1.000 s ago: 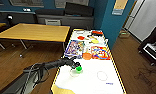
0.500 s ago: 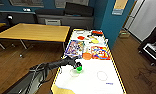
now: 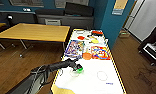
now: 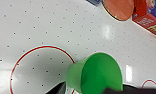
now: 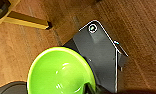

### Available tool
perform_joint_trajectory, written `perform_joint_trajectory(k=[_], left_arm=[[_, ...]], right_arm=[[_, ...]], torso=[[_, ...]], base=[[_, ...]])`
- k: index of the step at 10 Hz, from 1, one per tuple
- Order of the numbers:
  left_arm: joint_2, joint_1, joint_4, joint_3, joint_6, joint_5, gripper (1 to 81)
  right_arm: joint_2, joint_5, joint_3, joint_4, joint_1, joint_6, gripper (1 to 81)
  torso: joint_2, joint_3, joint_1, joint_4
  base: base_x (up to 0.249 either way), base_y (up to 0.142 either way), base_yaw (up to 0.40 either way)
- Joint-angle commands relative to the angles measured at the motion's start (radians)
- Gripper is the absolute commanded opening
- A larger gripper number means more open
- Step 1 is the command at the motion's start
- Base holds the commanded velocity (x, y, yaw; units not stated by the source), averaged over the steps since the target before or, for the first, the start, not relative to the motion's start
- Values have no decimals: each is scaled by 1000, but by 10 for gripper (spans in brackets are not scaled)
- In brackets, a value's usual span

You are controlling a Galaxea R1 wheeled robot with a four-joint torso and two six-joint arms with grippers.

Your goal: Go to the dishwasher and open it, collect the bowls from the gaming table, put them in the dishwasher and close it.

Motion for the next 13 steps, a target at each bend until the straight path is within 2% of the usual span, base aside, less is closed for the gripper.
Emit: perform_joint_trajectory(k=[1,3,5,6,7,8,11,13], left_arm=[[1,-140,7,24,2,31,811],[-19,-106,10,42,9,30,811],[-36,-80,50,76,9,31,811],[-47,-74,70,106,18,33,10],[-76,-76,102,193,33,42,10],[-122,-106,108,288,32,51,10],[-339,-243,96,618,-8,51,10],[-509,-248,99,831,-11,53,10]], right_arm=[[-38,-54,23,-27,19,-8,10],[-25,-54,16,-36,27,-8,10],[-22,-61,16,-36,39,-3,10],[-21,-72,14,-36,45,0,10],[-21,-75,12,-35,48,3,10],[-21,-75,14,-35,48,4,10],[-30,-77,26,-36,42,1,10],[-38,-77,22,-36,28,3,10]], torso=[[0,0,0,0],[0,0,0,0],[0,0,0,0],[0,0,0,0],[0,0,0,0],[0,0,0,0],[0,0,0,0],[0,0,0,0]], base=[[0,0,0],[0,0,0],[0,0,0],[0,0,0],[0,0,0],[0,0,0],[0,0,0],[0,0,0]])
